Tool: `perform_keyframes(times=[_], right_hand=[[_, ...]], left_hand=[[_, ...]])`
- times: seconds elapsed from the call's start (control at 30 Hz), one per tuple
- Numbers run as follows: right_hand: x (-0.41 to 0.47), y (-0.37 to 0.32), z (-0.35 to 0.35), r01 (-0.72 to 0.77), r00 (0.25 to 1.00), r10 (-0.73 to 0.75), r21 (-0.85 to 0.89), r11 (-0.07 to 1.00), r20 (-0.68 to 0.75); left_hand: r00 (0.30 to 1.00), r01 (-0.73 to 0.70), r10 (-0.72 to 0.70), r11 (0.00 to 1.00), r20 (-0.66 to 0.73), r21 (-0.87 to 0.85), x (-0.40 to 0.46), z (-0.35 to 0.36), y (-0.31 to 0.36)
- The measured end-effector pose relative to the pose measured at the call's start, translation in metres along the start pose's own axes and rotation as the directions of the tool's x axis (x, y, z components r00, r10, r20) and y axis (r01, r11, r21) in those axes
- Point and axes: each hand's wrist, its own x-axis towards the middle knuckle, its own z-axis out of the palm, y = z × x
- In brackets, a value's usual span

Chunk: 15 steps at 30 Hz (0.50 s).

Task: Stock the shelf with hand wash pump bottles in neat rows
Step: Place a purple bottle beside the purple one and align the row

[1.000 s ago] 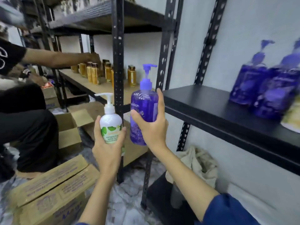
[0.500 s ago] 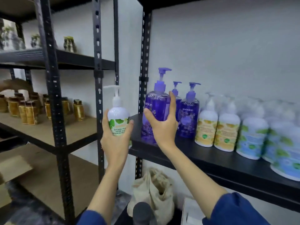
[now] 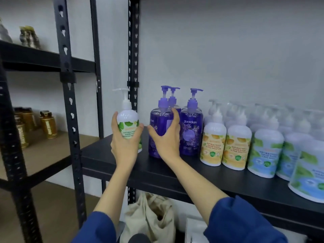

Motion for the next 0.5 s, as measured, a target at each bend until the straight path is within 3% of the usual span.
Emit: perform_keyframes(times=[0.27,0.5], right_hand=[[-0.003,0.007,0.0,-0.001,1.0,0.004,-0.138,0.99,0.027],[0.003,0.013,-0.004,-0.098,0.992,0.099,-0.023,0.995,0.079]], left_hand=[[0.999,-0.016,0.015,0.999,0.035,0.029,-0.003,-0.002,-0.005],[1.0,-0.013,0.013,1.0,0.016,0.027,-0.004,-0.004,-0.004]])
